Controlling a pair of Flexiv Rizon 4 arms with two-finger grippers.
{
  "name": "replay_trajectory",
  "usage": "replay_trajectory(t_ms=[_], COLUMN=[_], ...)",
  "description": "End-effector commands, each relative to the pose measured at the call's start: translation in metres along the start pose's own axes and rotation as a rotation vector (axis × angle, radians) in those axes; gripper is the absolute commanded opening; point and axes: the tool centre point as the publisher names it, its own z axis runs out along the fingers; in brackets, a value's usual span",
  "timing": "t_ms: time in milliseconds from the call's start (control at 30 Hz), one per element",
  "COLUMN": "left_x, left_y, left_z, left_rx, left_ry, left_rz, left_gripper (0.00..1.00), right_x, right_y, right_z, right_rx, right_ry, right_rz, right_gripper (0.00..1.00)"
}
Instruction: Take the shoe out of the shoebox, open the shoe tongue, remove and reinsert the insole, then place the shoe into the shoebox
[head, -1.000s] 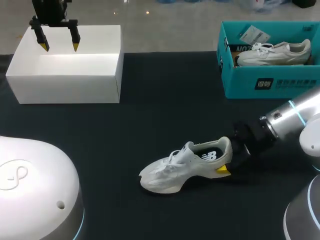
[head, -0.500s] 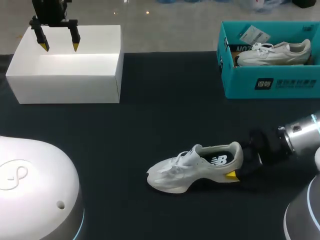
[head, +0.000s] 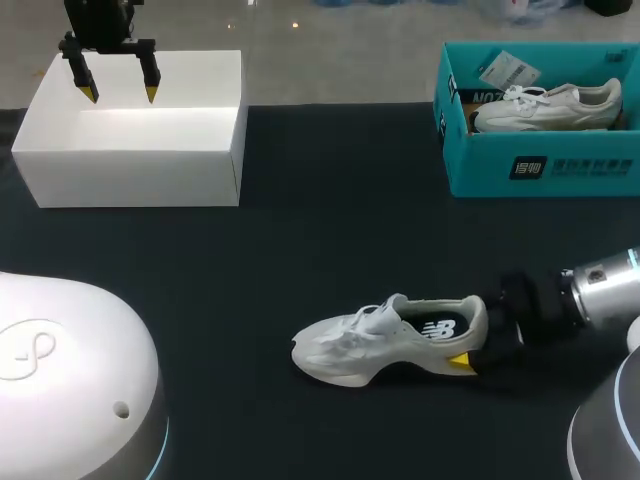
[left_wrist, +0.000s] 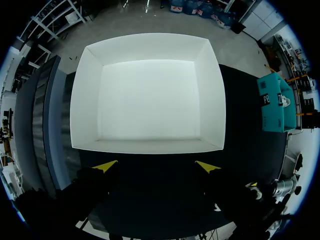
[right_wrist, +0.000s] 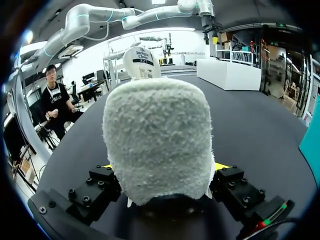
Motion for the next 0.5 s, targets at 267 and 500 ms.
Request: replay_trajectory(t_ms=[267, 500], left_x=[-0.0001, -0.0001], left_y=[0.0001, 0.0001], left_z=[0.0001, 0.0001], left_rx=[0.0, 0.0], left_ry=[0.0, 0.0], left_rz=[0.0, 0.0], left_gripper=[1.0, 1.0], right_x=[0.006, 0.0049], right_y=[-0.0097, -0.0098], right_z=[0.0013, 0.0003], right_rx=[-0.005, -0.011], right_ry=[-0.016, -0.019], right_rz=[0.014, 0.009], right_gripper=[0.0, 0.0])
